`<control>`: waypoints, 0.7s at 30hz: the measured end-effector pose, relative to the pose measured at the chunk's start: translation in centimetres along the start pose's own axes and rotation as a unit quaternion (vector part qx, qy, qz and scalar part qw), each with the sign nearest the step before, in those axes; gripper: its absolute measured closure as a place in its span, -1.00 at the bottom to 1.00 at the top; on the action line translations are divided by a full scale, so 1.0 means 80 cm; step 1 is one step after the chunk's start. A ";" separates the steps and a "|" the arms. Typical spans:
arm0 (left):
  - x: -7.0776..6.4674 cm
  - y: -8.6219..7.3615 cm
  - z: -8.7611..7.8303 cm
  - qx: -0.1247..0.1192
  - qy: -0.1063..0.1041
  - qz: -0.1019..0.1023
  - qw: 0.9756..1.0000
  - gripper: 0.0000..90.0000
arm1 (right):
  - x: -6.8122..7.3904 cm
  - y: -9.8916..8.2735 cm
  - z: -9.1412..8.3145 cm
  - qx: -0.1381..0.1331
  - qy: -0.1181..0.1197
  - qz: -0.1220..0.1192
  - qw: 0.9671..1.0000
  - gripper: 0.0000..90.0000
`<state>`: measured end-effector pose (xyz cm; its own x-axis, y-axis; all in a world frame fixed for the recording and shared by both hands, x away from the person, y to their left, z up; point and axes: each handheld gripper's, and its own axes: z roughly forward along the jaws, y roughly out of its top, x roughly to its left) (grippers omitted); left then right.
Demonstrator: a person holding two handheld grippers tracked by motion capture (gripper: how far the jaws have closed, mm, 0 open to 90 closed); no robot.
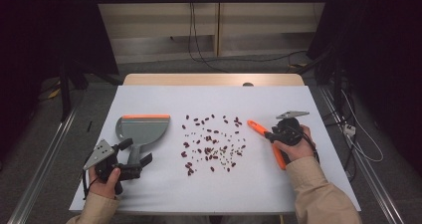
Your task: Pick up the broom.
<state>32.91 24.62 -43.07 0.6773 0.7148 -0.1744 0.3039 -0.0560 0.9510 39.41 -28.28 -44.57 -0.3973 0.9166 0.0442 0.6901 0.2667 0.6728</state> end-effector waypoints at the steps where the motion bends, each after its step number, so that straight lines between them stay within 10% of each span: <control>1: 0.000 0.000 0.000 0.000 0.000 0.000 1.000 -0.93 | 0.000 0.000 0.001 0.005 -0.002 0.000 1.000 0.39; 21: 0.000 -0.001 0.001 0.005 0.000 0.004 1.000 -0.93 | -0.011 0.004 0.010 0.070 0.009 0.004 0.998 0.52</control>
<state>32.90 24.58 -43.14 0.6795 0.7144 -0.1669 0.3059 -0.0691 0.9496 40.51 -28.78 -45.01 -0.4016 0.9136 0.0642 0.7705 0.2991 0.5629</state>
